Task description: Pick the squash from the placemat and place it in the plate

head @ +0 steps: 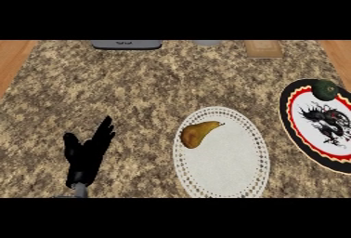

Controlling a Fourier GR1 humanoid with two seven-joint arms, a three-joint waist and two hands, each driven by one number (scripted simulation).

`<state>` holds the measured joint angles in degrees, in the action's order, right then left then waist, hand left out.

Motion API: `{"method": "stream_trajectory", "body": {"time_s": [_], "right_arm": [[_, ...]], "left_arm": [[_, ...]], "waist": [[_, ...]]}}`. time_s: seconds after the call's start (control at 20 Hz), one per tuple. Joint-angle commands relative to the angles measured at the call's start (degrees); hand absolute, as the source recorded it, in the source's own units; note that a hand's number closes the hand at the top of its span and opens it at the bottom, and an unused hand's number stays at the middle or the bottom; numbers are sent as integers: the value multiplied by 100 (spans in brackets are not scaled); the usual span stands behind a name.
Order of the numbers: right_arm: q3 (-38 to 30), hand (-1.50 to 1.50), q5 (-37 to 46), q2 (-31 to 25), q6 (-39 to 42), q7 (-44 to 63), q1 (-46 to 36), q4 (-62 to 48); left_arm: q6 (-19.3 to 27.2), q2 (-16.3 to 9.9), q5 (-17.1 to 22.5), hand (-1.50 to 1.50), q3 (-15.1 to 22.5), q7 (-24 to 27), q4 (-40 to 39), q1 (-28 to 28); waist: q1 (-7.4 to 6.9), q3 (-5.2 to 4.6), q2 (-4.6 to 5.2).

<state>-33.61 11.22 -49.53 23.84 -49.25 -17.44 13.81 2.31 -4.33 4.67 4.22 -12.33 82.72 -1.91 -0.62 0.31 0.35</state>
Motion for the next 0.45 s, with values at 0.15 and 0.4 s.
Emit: {"method": "stream_trajectory", "body": {"time_s": [0.15,0.4], "right_arm": [[206,-150,118,39,606,-1338,710,63],[246,-150,54,30,507,-1460,900,121]], "left_arm": [[4,-79,-9,0,-108,-102,-122,144],[-17,-32,61,0,-147,-61,-85,127]], "waist": [[46,8,-1],[55,-2,-15]]}}
